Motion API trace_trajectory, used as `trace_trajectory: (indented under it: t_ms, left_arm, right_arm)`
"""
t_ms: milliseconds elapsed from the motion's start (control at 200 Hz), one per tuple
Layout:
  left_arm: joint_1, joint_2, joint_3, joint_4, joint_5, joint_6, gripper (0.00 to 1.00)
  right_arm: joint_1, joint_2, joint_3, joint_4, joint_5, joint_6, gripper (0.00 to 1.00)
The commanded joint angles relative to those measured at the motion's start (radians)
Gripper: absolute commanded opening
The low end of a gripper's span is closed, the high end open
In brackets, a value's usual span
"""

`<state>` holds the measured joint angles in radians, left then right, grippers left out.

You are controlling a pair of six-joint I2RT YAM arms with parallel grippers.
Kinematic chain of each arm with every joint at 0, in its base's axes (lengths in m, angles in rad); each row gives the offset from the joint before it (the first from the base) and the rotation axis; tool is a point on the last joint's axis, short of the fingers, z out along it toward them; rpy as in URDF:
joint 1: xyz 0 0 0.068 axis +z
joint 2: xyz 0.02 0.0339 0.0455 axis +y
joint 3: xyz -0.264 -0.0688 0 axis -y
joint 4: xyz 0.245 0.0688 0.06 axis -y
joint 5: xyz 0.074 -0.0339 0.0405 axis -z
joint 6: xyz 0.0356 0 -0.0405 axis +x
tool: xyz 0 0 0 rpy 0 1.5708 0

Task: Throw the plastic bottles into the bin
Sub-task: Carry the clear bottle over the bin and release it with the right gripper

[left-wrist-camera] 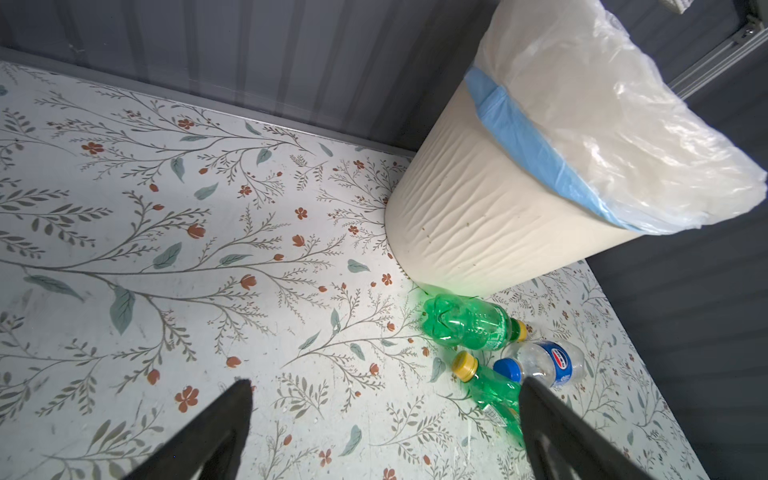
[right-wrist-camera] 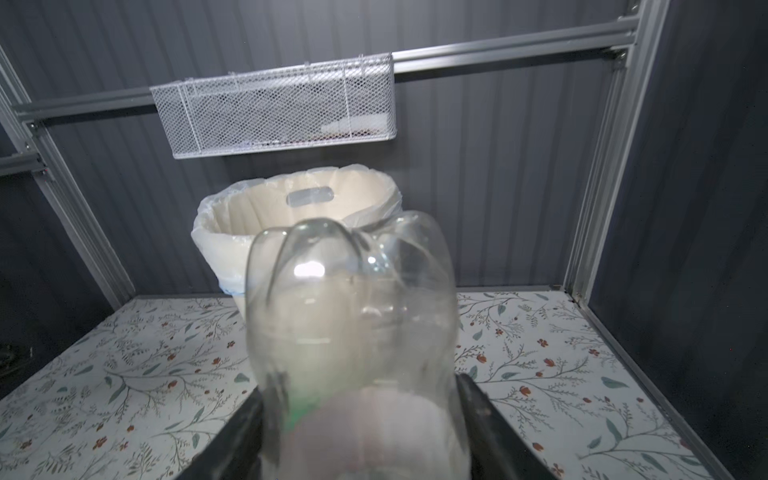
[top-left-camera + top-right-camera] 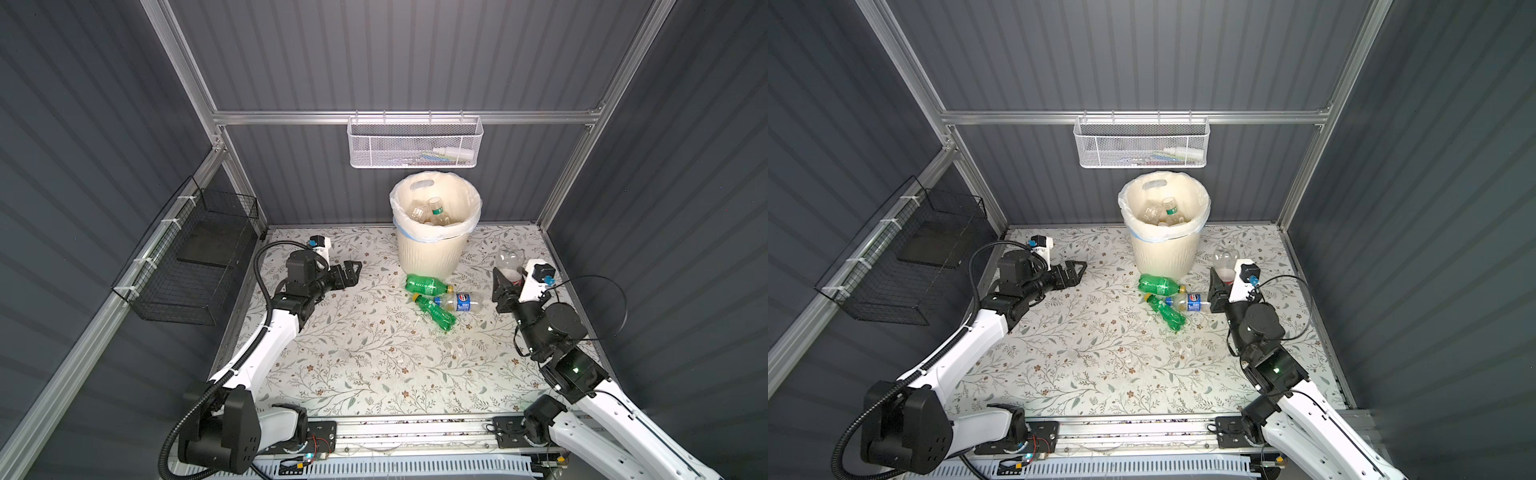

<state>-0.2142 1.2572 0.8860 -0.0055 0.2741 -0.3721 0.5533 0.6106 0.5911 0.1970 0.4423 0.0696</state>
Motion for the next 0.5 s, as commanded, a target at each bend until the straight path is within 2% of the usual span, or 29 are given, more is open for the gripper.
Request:
trace_trajectory:
  t_ms: [0, 135, 210, 270, 315, 355, 395, 410, 450, 495]
  left_arm:
    - [-0.003, 0.006, 0.01, 0.009, 0.048, -0.008, 1.0]
    - [-0.053, -0.019, 0.015, -0.021, 0.016, 0.005, 1.0]
    - [-0.119, -0.024, 0.031, -0.061, -0.043, 0.025, 1.0]
    - [-0.183, -0.024, 0.04, -0.081, -0.105, 0.036, 1.0]
    - [-0.211, -0.019, 0.041, -0.081, -0.122, 0.021, 1.0]
    - [-0.228, -0.014, 0.038, -0.076, -0.125, -0.005, 1.0]
    - [-0.243, -0.012, 0.035, -0.074, -0.124, -0.029, 1.0]
    - [-0.251, -0.012, 0.034, -0.074, -0.126, -0.036, 1.0]
    - [-0.276, -0.018, 0.025, -0.076, -0.142, -0.051, 1.0]
    - [-0.305, -0.026, 0.014, -0.085, -0.17, -0.069, 1.0]
  right_arm:
    - [-0.008, -0.017, 0.039, 0.105, -0.01, -0.068, 0.61]
    - [-0.008, 0.125, 0.256, 0.058, -0.069, -0.134, 0.62]
    - [-0.029, 0.285, 0.456, 0.027, -0.092, -0.165, 0.62]
    - [-0.101, 0.488, 0.739, -0.173, -0.193, -0.094, 0.63]
    - [-0.148, 0.709, 0.982, -0.38, -0.279, -0.023, 0.64]
    - [-0.157, 0.827, 1.152, -0.51, -0.333, -0.005, 0.72]
    - [-0.156, 0.946, 1.293, -0.607, -0.375, -0.011, 0.93]
    - [-0.156, 0.977, 1.335, -0.642, -0.385, -0.005, 0.98]
    - [-0.156, 1.028, 1.391, -0.675, -0.401, 0.011, 0.99]
    - [-0.157, 1.031, 1.355, -0.62, -0.403, 0.017, 0.99]
